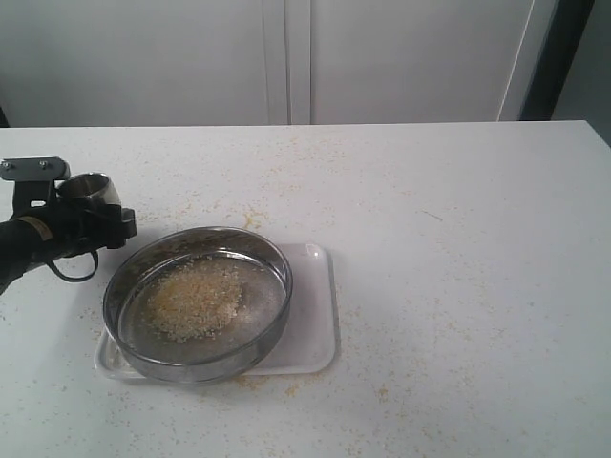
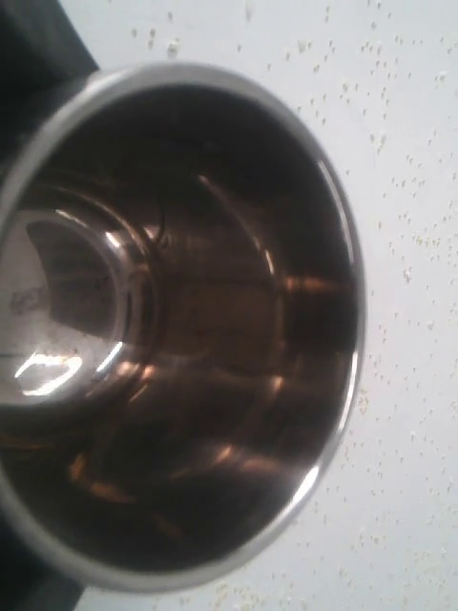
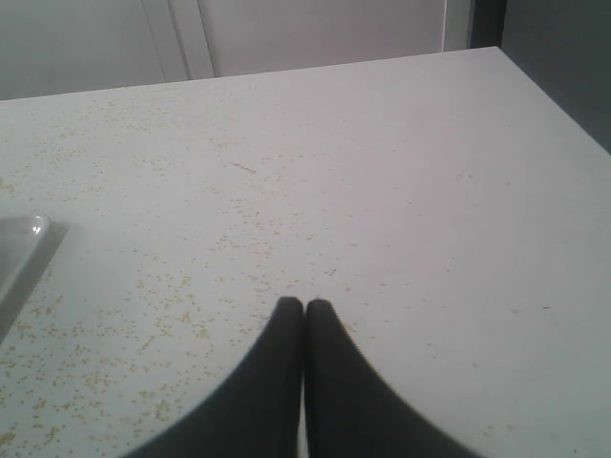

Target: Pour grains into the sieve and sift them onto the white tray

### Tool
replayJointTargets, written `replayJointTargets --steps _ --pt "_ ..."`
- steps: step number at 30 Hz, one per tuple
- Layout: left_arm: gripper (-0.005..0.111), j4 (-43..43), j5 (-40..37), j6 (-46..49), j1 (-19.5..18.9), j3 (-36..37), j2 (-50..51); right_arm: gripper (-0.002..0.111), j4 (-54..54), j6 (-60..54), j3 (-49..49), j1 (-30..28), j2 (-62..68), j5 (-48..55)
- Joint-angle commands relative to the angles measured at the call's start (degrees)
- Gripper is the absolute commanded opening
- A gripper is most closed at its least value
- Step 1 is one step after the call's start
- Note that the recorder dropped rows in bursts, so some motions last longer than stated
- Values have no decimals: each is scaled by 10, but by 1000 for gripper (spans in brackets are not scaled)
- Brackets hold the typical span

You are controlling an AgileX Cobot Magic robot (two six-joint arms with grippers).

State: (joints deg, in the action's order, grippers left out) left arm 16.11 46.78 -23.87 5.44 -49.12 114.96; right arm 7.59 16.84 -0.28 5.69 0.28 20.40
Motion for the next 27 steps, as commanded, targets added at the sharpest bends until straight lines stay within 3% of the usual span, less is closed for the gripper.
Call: replayJointTargets --steps 1,24,26,27 --pt "0 15 11 -6 -1 -7 -2 0 1 1 3 -5 -3 -9" --pt "0 100 14 -95 -1 -56 34 0 1 1 3 -5 -3 -9" --pt "3 116 14 -95 -1 -56 34 0 1 1 3 -5 -3 -9" --pt "11 119 15 -95 -1 -56 34 0 1 1 3 -5 -3 -9"
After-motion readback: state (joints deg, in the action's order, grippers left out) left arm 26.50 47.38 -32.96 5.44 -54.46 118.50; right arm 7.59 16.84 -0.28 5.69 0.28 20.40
